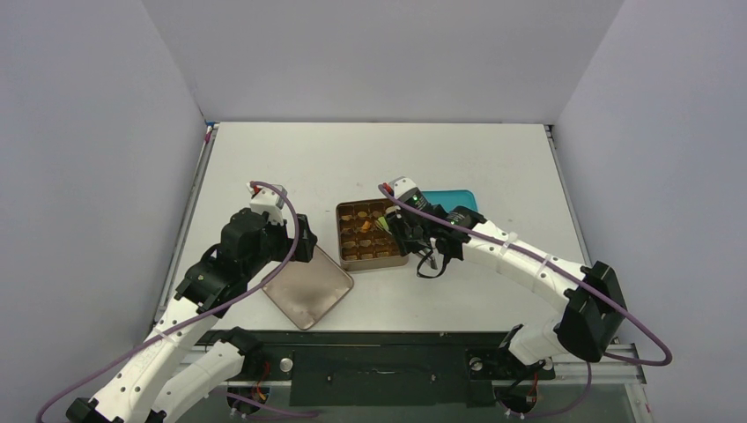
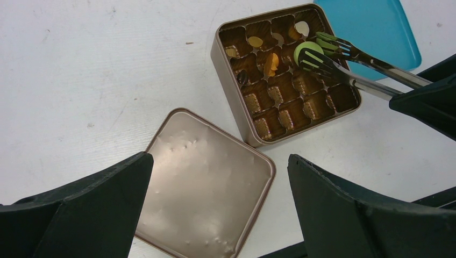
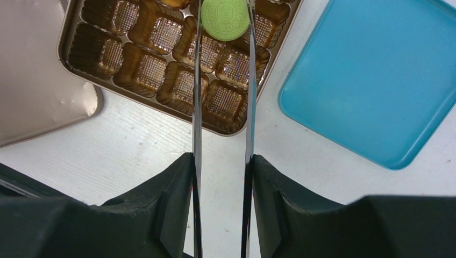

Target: Pack the cookies

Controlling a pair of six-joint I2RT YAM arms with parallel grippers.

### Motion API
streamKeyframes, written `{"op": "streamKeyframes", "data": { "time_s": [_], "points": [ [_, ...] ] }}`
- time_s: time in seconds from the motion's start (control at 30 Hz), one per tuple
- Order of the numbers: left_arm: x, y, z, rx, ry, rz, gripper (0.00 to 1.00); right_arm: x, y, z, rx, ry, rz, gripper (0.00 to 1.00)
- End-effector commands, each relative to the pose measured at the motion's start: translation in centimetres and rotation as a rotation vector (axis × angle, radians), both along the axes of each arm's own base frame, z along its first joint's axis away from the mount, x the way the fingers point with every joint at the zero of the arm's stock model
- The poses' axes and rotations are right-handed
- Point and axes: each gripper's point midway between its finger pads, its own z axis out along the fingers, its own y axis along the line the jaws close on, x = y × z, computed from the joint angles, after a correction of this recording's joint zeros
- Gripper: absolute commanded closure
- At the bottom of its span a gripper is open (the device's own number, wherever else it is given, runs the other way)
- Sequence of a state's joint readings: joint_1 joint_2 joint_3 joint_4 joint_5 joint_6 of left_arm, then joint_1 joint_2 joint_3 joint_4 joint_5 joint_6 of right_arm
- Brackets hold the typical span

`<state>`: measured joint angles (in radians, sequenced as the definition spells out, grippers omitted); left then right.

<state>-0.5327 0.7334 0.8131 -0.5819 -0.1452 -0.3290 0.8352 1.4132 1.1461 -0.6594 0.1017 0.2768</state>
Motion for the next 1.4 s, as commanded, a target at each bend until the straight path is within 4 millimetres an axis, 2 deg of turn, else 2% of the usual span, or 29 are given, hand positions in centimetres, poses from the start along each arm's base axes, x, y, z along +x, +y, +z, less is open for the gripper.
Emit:
{"op": "streamKeyframes", "data": {
  "time_s": [0.0,0.17,0.4,0.73,0.87,0.97,1.13,1.27,1.37],
  "points": [
    [0.4,0.0,1.1,-0.02,-0.033,0.007,0.03,0.8,0.6,0.5,0.019,-0.039,-0.018,0.61],
    [0.3,0.0,1.1,-0.021,-0.034,0.006,0.03,0.8,0.5,0.8,0.026,-0.045,-0.023,0.57],
    [0.4,0.0,1.1,-0.02,-0.032,0.007,0.03,0.9,0.7,2.3,0.074,-0.077,-0.039,0.51],
    [0.4,0.0,1.1,-0.019,-0.032,0.008,0.03,0.5,-0.6,4.8,0.134,-0.14,-0.088,0.51],
    [0.4,0.0,1.1,-0.02,-0.033,0.008,0.03,-0.2,-1.7,4.8,0.149,-0.149,-0.117,0.58],
    [0.4,0.0,1.1,-0.019,-0.033,0.008,0.03,-0.7,-2.3,4.5,0.158,-0.144,-0.138,0.68],
    [0.4,0.0,1.1,-0.018,-0.033,0.008,0.03,-1.5,-3.0,2.6,0.127,-0.099,-0.151,0.87],
    [0.4,0.0,1.0,-0.015,-0.029,0.011,0.03,-1.8,-2.8,1.1,0.117,-0.064,-0.15,0.98],
    [0.4,0.0,1.0,-0.016,-0.029,0.01,0.03,-1.9,-2.6,0.3,0.116,-0.047,-0.149,1.0]
  ]
}}
